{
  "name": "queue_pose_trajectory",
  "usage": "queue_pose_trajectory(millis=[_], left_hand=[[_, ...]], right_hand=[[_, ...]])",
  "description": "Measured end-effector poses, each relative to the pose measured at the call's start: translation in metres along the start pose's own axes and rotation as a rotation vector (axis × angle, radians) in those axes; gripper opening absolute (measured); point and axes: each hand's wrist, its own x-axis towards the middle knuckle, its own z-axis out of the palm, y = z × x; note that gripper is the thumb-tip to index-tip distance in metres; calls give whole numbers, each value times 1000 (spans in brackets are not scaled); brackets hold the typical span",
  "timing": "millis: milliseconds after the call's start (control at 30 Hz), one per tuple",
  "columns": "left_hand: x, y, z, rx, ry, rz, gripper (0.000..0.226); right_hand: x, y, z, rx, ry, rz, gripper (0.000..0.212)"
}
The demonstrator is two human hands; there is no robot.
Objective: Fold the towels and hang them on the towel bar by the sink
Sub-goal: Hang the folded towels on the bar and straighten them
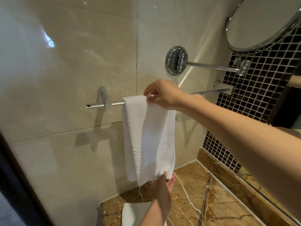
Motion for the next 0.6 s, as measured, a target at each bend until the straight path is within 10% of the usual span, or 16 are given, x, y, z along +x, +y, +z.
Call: queue_pose_trajectory(millis=[600], left_hand=[[2,3,1,-23,98,109,20]], right_hand=[[2,2,1,-11,-10,0,16]])
